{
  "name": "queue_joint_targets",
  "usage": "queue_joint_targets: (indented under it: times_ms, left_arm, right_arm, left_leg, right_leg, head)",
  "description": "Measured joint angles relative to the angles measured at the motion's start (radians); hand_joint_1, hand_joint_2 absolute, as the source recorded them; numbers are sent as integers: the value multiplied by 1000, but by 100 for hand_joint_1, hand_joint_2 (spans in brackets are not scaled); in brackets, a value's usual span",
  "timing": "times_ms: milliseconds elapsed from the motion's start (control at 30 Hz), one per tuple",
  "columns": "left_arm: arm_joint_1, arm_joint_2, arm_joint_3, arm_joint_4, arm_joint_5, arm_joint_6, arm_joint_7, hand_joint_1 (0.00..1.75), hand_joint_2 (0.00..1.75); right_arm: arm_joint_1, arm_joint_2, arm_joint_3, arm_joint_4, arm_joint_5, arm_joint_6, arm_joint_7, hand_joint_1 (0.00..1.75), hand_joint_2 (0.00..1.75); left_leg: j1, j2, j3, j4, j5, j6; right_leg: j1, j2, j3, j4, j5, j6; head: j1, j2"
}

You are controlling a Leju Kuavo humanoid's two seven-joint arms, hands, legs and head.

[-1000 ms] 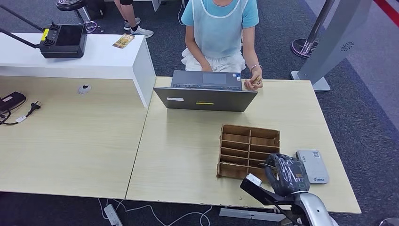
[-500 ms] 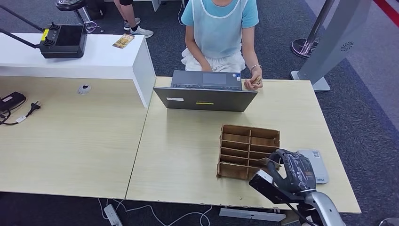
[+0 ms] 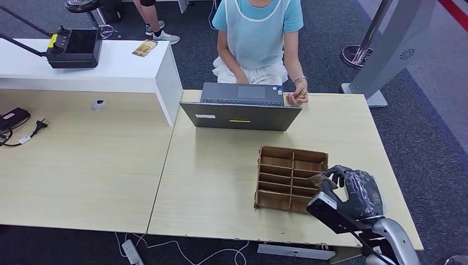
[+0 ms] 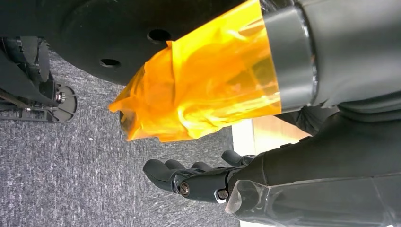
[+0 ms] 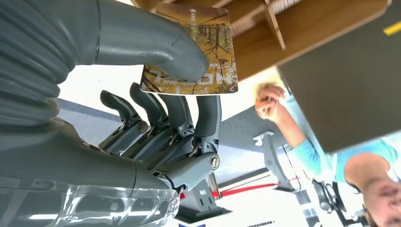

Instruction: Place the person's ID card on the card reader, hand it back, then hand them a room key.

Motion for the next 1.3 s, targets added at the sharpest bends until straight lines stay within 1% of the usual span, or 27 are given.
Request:
queue_joint_targets:
  times_ms: [133, 333, 533, 900, 1300]
  left_arm:
    - [0, 2, 0, 0, -2, -1, -2, 0, 0]
    - [0, 3, 0, 0, -8, -7, -8, 0, 0]
    - [0, 3, 0, 0, -10, -10, -12, 0, 0]
    - [0, 4, 0, 0, -18, -17, -14, 0, 0]
    - [-1, 4, 0, 0, -18, -17, -14, 0, 0]
  right_arm:
    - [-23, -6, -3, -2, -25, 4, -23, 175, 175]
    - [-85, -11, 0, -1, -166, 54, -108, 175, 175]
    - [-174, -11, 10, 7, -245, 92, -147, 175, 175]
    - [-336, -11, 44, 54, -288, 129, -154, 175, 175]
    - [-465, -11, 91, 100, -289, 132, -141, 175, 175]
  left_leg:
    - [0, 0, 0, 0, 0, 0]
    - [0, 0, 0, 0, 0, 0]
    - [0, 0, 0, 0, 0, 0]
    - [0, 0, 0, 0, 0, 0]
    - [0, 0, 0, 0, 1, 0]
  right_leg:
    - [0, 0, 0, 0, 0, 0]
    - [0, 0, 0, 0, 0, 0]
    - [0, 0, 0, 0, 0, 0]
    - [0, 0, 0, 0, 1, 0]
    - [0, 0, 0, 0, 1, 0]
  head:
    - [0, 0]
    - [0, 0]
    - [0, 0]
    - [0, 0]
    - [0, 0]
